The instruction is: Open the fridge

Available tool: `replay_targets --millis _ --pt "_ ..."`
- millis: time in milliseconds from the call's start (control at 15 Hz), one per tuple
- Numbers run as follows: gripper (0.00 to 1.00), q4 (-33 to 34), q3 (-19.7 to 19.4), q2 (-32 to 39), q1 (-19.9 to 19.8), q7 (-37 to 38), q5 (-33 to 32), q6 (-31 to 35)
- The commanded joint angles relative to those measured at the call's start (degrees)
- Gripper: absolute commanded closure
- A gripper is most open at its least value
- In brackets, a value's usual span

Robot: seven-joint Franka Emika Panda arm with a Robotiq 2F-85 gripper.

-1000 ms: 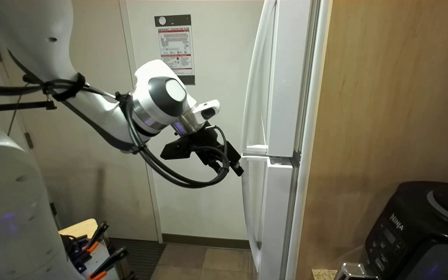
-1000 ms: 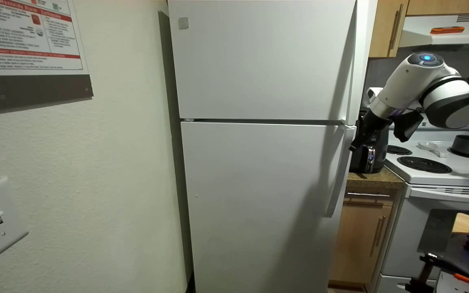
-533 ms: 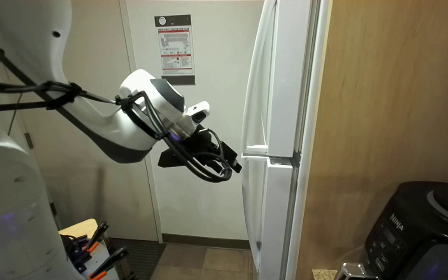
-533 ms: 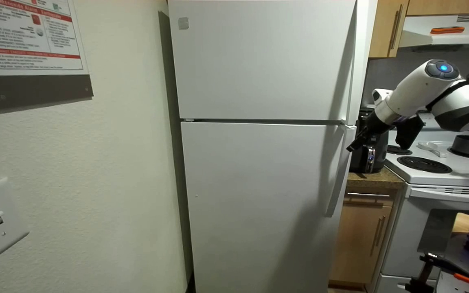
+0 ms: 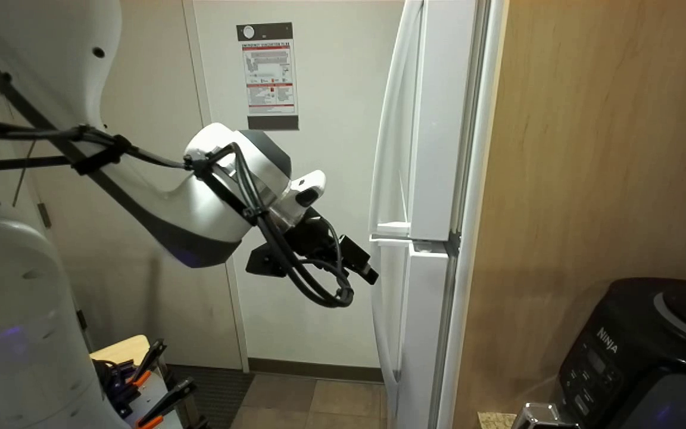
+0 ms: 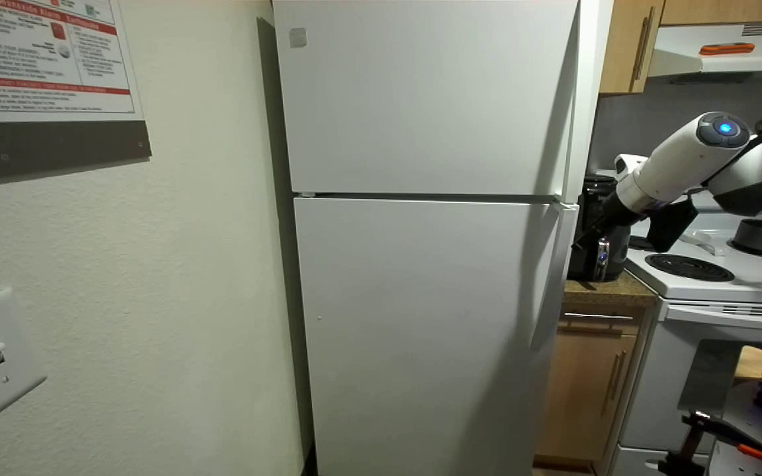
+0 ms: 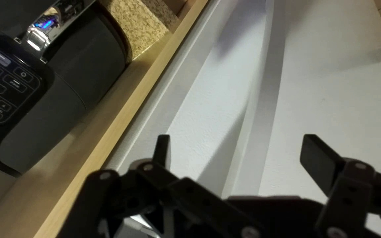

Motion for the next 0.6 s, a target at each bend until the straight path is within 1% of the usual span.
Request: replay_targets --millis 0,333,533 --pt "0.0 3.19 -1.48 3.3 2.91 8.96 -6.43 -0.86" --pt "0.0 5.62 -3.57 4.16 7.33 18.98 -14.1 -0.75" --pt "0.0 7.29 -4.68 4.54 10.77 24.82 -18.32 -0.59"
